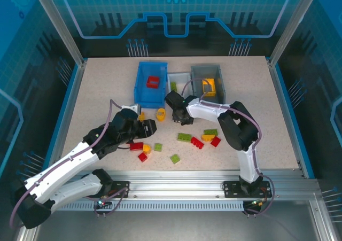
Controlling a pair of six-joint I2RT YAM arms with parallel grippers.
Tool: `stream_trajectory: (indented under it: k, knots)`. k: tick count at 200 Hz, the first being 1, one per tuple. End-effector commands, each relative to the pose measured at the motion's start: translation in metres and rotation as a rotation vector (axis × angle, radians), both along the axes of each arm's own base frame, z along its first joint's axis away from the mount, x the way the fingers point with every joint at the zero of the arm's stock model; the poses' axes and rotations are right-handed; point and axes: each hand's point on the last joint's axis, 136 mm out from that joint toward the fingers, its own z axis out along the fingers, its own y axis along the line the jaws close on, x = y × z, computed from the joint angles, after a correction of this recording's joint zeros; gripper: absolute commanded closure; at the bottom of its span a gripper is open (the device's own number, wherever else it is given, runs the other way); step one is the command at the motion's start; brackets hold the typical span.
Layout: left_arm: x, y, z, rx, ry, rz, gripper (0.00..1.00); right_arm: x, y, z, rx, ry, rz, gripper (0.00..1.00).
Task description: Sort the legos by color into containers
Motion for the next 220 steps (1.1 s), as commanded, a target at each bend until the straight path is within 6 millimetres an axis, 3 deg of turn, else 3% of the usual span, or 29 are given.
stream_trajectory:
  k: [1,26,55,85,99,128,163,194,220]
  knots:
    - [0.000,-0.007,0.002,-0.029,0.000,-0.016,0.41,-0.015,0.000,0.040,-0.006,-0.063,0.044,0.80]
    - [0.002,-0.015,0.013,-0.051,-0.009,-0.034,0.41,-0.024,-0.010,0.088,0.002,-0.166,0.080,0.80]
    - [0.013,-0.041,0.046,-0.017,-0.057,-0.098,0.41,-0.013,-0.050,0.130,0.027,-0.253,0.087,0.79]
    - [0.030,-0.102,0.080,0.067,-0.149,-0.212,0.42,0.027,-0.088,0.143,0.139,-0.276,0.139,0.80]
    - [0.038,-0.133,0.091,0.114,-0.201,-0.253,0.42,0.050,-0.095,0.146,0.224,-0.274,0.189,0.79]
    - [0.062,-0.181,0.095,0.169,-0.240,-0.261,0.42,0.096,-0.101,0.134,0.331,-0.191,0.258,0.80]
    - [0.088,-0.213,0.098,0.184,-0.264,-0.247,0.42,0.141,-0.109,0.099,0.362,-0.090,0.238,0.80]
    - [0.095,-0.224,0.094,0.190,-0.264,-0.256,0.42,0.165,-0.104,0.077,0.390,-0.041,0.237,0.80]
    - [0.093,-0.221,0.088,0.208,-0.250,-0.261,0.42,0.174,-0.102,0.071,0.396,-0.031,0.236,0.72]
